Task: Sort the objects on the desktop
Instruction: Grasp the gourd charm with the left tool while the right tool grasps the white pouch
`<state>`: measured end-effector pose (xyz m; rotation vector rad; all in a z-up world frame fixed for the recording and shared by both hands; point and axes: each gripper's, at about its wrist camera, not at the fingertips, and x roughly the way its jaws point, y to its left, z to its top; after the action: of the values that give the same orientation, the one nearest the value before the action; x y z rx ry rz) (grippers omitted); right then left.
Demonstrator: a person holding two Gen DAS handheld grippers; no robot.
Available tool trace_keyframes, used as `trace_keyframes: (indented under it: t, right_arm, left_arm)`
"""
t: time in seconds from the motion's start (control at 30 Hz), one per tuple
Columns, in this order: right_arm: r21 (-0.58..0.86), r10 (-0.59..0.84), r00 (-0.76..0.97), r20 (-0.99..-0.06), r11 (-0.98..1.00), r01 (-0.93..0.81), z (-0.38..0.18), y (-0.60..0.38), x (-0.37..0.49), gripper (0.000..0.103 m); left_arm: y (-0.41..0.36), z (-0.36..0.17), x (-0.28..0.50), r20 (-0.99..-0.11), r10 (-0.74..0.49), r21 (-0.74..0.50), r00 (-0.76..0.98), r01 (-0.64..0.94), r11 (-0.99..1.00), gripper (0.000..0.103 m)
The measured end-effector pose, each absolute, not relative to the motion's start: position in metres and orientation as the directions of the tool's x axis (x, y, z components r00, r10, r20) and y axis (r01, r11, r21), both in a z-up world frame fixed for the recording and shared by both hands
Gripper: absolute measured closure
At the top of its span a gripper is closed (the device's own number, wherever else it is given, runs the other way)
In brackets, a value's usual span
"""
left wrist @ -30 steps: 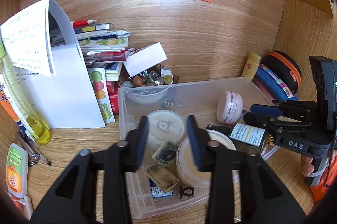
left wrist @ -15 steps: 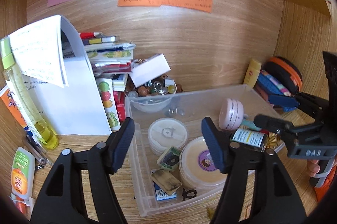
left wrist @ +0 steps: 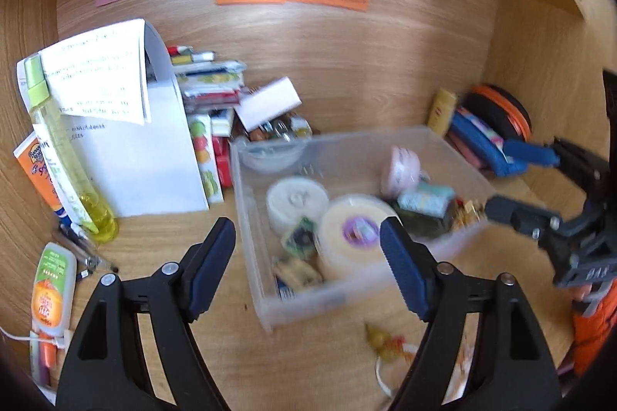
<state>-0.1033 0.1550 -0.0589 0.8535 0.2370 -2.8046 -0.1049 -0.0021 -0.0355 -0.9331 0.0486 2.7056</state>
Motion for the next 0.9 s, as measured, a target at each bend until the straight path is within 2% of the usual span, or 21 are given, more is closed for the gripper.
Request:
trace_keyframes:
  t: [0.17,0.67,0.73,0.8,0.9]
  right_arm:
    - [-0.099,-0.139,-0.800,-0.584,-0.966,0.240,-0.070,0.159,-0.079,0.015]
    - [-0.078,-0.144,-0.752,-0.643,-0.965,0.252,-0.098,0.164,-0.030,0.015]
    - [-0.064,-0.155,-0.743,-0.651,-0.964,0.258,-0.100,0.164,-0.025,0.015]
    - [-0.052,-0.169,-0.730,-0.662,-0.962,0.269,-0.103,0.162,-0.021,0.015]
    - [-0.052,-0.179,-0.718,-0.672,-0.957,0.287,-0.107,0.157,-0.017,0.015]
  left_arm:
    - [0.007,-0.053,-0.082,-0.662,0.255,-0.024,-0.705,-0.320,-0.947,0.016]
    - [0.036,-0.089,-0.065,-0.744,0.285,-0.020,-0.605,-0.406,-0.914,0.016]
    - [0.039,-0.094,-0.067,-0.751,0.288,-0.029,-0.595,-0.406,-0.913,0.019]
    - [0.043,-0.099,-0.070,-0.760,0.289,-0.033,-0.582,-0.410,-0.912,0.030]
    - [0.046,-0.106,-0.075,-0.779,0.298,-0.055,-0.551,-0.414,-0.909,0.038]
